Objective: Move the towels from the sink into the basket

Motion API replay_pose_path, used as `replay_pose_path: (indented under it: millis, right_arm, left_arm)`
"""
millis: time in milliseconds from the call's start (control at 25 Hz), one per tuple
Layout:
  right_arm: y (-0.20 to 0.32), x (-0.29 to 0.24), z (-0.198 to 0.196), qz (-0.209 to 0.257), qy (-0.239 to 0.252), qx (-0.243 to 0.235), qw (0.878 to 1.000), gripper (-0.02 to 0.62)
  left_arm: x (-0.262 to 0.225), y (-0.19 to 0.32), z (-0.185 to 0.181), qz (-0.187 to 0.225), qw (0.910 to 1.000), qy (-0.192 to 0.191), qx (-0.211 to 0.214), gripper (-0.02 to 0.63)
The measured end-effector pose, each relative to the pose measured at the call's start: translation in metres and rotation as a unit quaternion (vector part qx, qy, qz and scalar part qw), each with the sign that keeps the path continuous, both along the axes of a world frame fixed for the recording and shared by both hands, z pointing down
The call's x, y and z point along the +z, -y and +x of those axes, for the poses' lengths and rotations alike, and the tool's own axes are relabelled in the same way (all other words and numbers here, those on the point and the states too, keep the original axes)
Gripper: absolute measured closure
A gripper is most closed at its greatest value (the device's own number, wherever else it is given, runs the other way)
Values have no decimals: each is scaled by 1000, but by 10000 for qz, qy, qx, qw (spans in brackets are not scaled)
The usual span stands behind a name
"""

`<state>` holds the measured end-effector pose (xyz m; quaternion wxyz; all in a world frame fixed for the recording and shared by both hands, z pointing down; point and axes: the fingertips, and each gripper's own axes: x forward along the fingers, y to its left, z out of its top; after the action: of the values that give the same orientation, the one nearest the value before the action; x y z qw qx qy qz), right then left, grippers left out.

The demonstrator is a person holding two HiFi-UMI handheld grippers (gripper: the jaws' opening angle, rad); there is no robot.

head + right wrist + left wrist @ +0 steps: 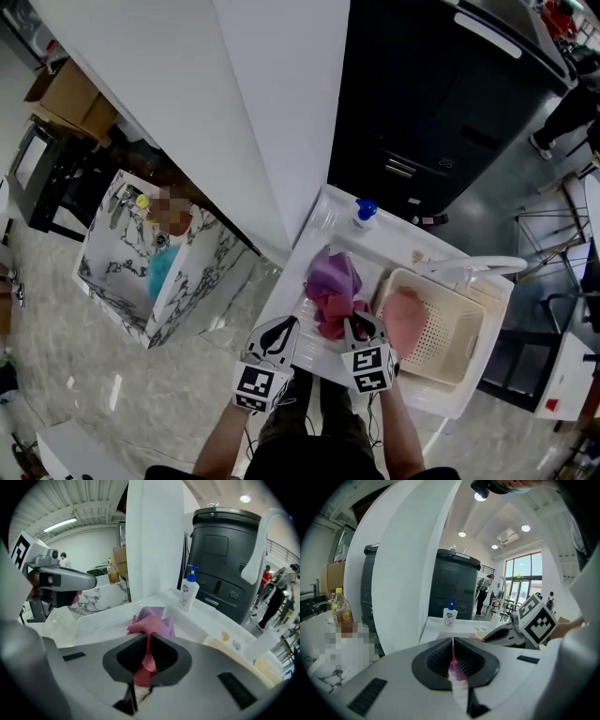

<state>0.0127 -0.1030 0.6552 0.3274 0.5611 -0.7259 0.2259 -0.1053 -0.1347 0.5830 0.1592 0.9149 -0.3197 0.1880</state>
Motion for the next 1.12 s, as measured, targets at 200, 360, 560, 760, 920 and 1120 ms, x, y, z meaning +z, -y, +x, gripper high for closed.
replay_pose_path:
  millis: [200, 360, 560, 760, 920, 1120]
  right_arm:
    - [0, -28, 6, 358, 10, 141, 9993, 549]
    - [-1, -57, 13, 655, 3, 275, 9975, 549]
    - [3, -99, 19, 1182, 37, 379, 9923, 551]
    - [1, -140, 30, 1568, -4, 555, 9861, 551]
    - [-4, -172, 40, 1859, -96, 660, 9803, 551]
    - [-14, -199, 53, 2142, -105, 859, 9729, 551]
  left_arm:
    - [-17, -2, 7, 159, 9998, -55, 107, 589]
    - [-37, -3, 12, 311, 9993, -137, 157, 589]
    - [-63, 0, 18, 555, 9980, -212, 230, 589]
    - [-93, 4, 27, 817, 9956, -329, 333, 589]
    - [-115, 5, 40, 1021, 9927, -451, 464, 589]
    - [-135, 3, 56, 1184, 9893, -586, 626, 589]
